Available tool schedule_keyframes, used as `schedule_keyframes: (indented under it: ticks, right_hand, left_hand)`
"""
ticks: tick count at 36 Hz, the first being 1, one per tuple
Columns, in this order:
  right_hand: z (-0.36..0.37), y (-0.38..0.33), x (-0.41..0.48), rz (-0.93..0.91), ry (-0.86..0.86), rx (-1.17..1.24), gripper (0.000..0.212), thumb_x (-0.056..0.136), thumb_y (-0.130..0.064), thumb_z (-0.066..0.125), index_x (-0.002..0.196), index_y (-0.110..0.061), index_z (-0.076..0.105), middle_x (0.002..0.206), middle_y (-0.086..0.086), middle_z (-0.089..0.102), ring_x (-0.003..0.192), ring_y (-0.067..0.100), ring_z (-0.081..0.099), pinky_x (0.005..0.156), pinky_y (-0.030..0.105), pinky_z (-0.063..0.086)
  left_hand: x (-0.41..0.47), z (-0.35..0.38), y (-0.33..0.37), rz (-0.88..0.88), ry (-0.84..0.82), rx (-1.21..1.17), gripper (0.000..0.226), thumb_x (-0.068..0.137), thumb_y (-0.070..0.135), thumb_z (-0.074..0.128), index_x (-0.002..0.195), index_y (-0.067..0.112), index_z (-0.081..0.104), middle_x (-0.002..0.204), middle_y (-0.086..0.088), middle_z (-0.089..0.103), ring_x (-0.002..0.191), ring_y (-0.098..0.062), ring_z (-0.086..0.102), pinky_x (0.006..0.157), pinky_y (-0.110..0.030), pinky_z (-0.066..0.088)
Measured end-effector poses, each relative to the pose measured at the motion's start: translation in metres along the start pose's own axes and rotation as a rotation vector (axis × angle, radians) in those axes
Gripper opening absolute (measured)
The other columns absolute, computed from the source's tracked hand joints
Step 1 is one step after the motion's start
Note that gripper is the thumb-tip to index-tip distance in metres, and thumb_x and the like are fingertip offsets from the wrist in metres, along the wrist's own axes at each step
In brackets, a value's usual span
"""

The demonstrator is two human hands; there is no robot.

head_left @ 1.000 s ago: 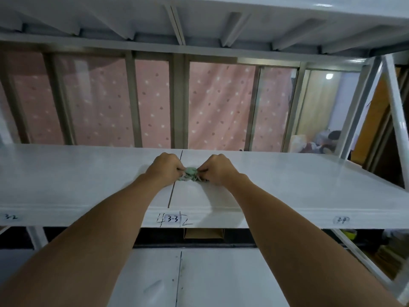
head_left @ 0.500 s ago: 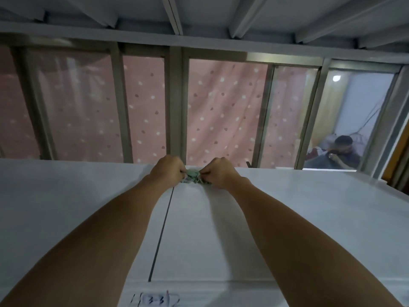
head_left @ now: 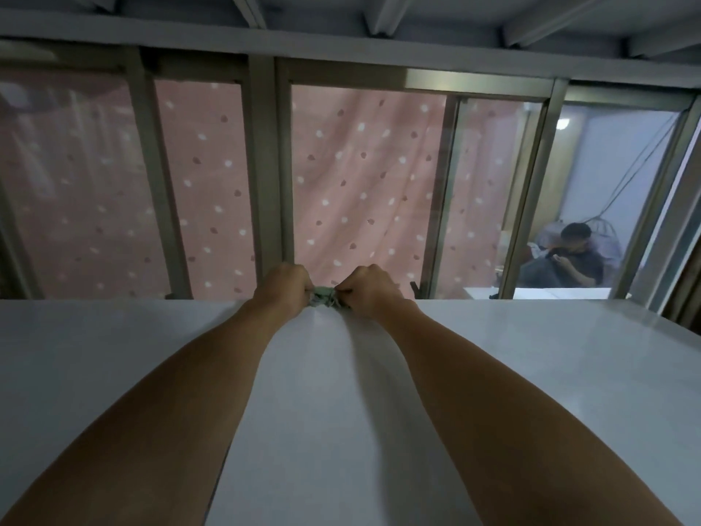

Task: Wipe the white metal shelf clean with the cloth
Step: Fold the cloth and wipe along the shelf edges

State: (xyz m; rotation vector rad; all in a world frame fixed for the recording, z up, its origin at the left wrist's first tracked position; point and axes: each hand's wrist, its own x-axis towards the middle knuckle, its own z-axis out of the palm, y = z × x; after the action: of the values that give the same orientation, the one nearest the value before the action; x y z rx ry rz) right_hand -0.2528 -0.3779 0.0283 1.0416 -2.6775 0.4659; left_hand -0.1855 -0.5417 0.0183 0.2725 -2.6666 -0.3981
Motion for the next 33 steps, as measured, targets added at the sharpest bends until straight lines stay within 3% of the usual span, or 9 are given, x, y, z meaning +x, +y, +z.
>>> schedule_keyframes:
  ticks: [4,8,11,16,21,33]
  right_hand:
    - [-0.006,0.014,-0.007,-0.002,-0.001,0.0,0.017,0.084,-0.019,0.06,0.085,-0.021,0.076,0.091,0.006,0.07,0.09,0.029,0.062,0.066,0.023,0.037]
    - [-0.014,0.028,-0.016,-0.005,-0.002,-0.016,0.022,0.088,-0.023,0.058,0.1,-0.025,0.077,0.107,0.006,0.07,0.1,0.03,0.061,0.075,0.024,0.042]
    - [-0.018,0.035,-0.028,-0.02,0.008,-0.029,0.021,0.088,-0.023,0.059,0.099,-0.023,0.078,0.105,0.007,0.072,0.099,0.031,0.062,0.081,0.029,0.05]
    - [-0.024,0.038,-0.044,-0.089,-0.001,-0.052,0.023,0.088,-0.026,0.058,0.1,-0.026,0.077,0.107,0.005,0.071,0.103,0.031,0.062,0.085,0.029,0.051]
    - [-0.033,0.04,-0.06,-0.157,-0.045,-0.076,0.025,0.093,-0.029,0.054,0.106,-0.027,0.076,0.11,0.003,0.07,0.104,0.029,0.061,0.089,0.031,0.052]
    - [-0.038,0.049,-0.108,-0.22,-0.026,0.007,0.031,0.092,-0.032,0.055,0.115,-0.021,0.073,0.114,0.007,0.067,0.106,0.031,0.06,0.085,0.029,0.048]
  left_hand:
    - [0.0,0.006,0.012,-0.002,-0.016,-0.02,0.023,0.092,0.014,0.066,0.111,0.009,0.078,0.113,-0.02,0.073,0.103,-0.038,0.066,0.09,-0.037,0.056]
    - [-0.007,0.008,0.032,0.002,-0.016,-0.01,0.021,0.089,0.016,0.07,0.106,0.008,0.079,0.107,-0.02,0.074,0.097,-0.037,0.067,0.088,-0.039,0.058]
    - [-0.012,0.008,0.043,-0.016,-0.006,-0.011,0.02,0.089,0.016,0.07,0.104,0.007,0.079,0.103,-0.021,0.072,0.095,-0.039,0.068,0.085,-0.038,0.058]
    - [-0.022,0.008,0.053,-0.036,-0.014,-0.004,0.015,0.088,0.012,0.07,0.097,0.004,0.08,0.095,-0.023,0.073,0.09,-0.038,0.069,0.081,-0.034,0.055]
    - [-0.043,0.006,0.067,-0.062,0.006,0.024,0.02,0.09,0.014,0.072,0.108,0.007,0.079,0.109,-0.016,0.076,0.102,-0.035,0.068,0.091,-0.028,0.053]
    - [-0.113,-0.008,0.108,-0.12,0.028,0.108,0.023,0.088,0.016,0.073,0.109,0.012,0.079,0.112,-0.01,0.077,0.105,-0.031,0.068,0.094,-0.025,0.047]
